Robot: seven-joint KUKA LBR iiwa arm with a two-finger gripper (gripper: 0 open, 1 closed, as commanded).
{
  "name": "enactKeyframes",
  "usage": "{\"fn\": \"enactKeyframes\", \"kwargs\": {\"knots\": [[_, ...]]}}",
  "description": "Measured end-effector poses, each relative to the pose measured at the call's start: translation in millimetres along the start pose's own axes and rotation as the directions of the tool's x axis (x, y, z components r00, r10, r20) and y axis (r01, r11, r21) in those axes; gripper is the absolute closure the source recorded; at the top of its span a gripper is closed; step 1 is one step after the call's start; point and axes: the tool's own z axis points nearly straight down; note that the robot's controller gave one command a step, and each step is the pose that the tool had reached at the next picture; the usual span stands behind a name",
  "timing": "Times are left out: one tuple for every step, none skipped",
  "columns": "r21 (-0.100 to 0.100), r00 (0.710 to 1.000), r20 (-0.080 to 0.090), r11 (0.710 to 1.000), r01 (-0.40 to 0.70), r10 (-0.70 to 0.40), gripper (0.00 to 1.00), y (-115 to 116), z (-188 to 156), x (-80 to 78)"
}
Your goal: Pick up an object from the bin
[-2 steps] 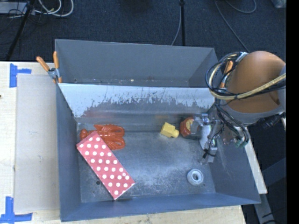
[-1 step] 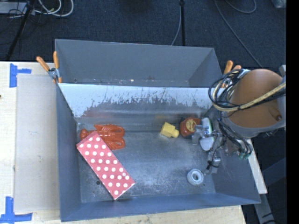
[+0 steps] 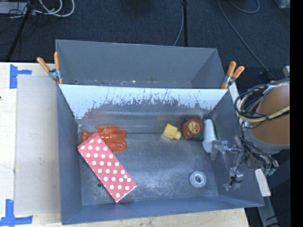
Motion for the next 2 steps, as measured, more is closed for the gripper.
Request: {"fn": "enactKeyframes", "kwargs": {"knots": [[0.002, 0.982, 0.003, 0.982, 0.188, -0.188, 0.0, 10, 16, -3.3], [0.002, 0.903, 0.003, 0.903, 0.429, -0.429, 0.0, 23, 74, -2.9]]}}
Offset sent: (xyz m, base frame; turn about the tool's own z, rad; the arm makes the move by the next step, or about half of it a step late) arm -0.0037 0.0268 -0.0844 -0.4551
